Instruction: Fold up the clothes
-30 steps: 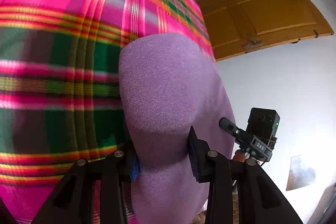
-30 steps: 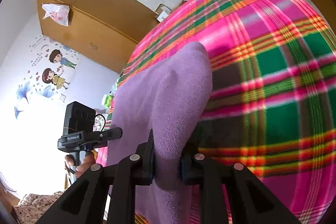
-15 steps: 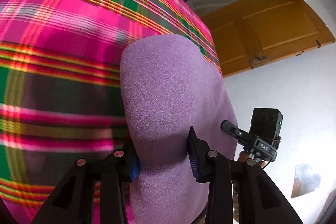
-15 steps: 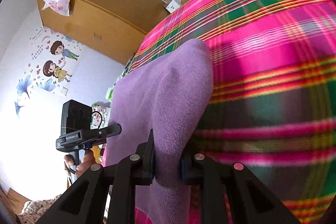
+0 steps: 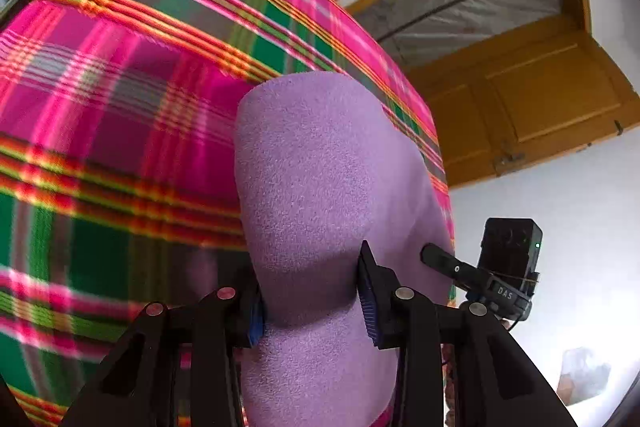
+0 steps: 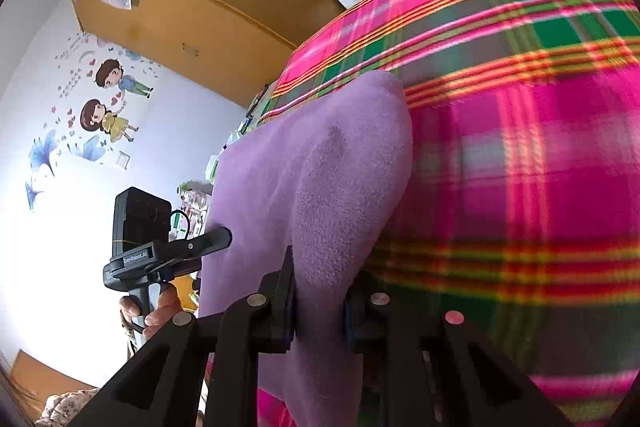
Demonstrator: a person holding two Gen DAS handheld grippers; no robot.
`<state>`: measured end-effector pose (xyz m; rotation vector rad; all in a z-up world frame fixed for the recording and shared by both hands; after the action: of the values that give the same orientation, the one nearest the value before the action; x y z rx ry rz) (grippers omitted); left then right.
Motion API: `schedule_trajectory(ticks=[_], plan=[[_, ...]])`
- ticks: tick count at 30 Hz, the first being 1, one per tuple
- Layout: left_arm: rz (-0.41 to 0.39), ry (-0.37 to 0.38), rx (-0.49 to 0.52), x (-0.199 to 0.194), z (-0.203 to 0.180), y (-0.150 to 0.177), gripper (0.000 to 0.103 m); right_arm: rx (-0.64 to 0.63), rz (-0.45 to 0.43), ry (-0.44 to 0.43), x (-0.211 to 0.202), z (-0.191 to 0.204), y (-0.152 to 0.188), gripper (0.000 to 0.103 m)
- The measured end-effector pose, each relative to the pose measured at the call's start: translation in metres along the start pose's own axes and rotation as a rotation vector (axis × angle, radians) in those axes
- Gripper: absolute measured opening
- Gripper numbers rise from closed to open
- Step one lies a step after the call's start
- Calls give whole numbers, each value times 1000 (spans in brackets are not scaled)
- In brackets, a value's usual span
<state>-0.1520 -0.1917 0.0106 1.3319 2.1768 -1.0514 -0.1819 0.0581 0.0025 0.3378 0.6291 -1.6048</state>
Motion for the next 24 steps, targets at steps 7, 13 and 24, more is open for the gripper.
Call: schedule_trajectory(ticks=[7,13,24], plan=[[-23,-29,-19,-13,30,-22,39,-10,26,0,35,14,-23,18],[-47,-53,-20,-23,47,-36,39,-19,23,6,54,22,-40,18],[-59,-87,2,-19,76,-70,39,-21,-14,19,73,14,-53,18]])
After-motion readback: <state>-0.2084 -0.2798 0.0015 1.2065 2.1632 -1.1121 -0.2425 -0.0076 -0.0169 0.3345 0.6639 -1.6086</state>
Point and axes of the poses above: each gripper's, at about its wrist camera, not at the fingertips, and x roughly the way its jaws point, z to its left, y to its underside, the point moved 1 cm from there along x, roughly the way its jaws point, and after that the axes turned 12 degrees about x, right-handed, at the moved point
